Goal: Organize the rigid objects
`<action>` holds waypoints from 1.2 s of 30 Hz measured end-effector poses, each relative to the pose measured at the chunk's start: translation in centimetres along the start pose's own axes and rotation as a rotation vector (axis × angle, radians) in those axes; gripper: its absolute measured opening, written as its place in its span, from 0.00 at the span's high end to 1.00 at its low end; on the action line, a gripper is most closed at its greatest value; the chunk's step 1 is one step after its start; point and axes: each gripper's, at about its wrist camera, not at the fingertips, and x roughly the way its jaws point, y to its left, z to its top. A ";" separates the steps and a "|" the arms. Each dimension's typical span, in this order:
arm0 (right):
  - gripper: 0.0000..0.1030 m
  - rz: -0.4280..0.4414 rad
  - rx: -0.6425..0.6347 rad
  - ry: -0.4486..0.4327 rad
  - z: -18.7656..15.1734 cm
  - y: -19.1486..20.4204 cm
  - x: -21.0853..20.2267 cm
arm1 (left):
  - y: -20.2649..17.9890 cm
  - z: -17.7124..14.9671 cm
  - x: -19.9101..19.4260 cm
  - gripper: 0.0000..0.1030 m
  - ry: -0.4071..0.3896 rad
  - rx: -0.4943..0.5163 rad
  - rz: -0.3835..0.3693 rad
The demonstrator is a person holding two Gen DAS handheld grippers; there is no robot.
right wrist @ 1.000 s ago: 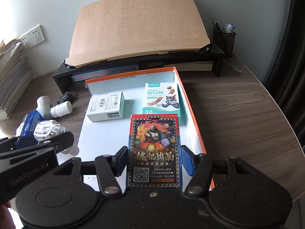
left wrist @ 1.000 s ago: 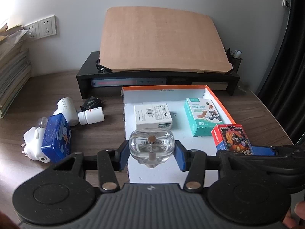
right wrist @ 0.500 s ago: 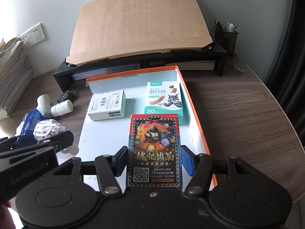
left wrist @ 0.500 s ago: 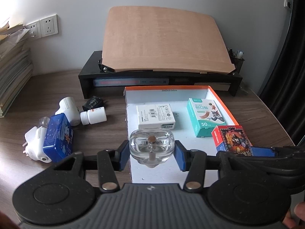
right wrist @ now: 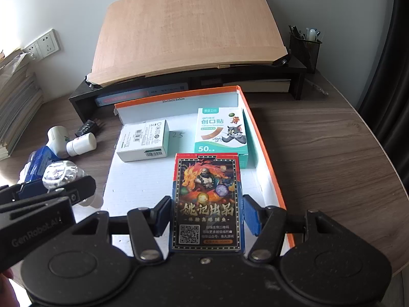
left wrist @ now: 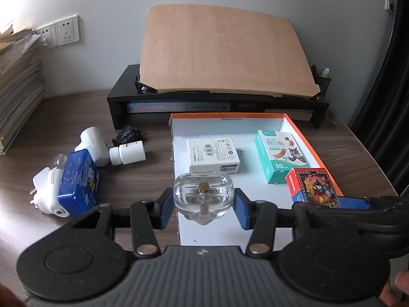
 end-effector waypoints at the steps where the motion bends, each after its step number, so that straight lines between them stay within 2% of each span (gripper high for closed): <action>1: 0.31 0.001 0.000 0.000 0.0 0.0 0.0 | 0.0 0.0 0.0 0.51 0.000 0.000 0.000; 36: 0.31 0.000 -0.009 0.033 0.4 0.5 1.6 | 0.6 0.2 1.0 0.51 0.025 -0.001 0.000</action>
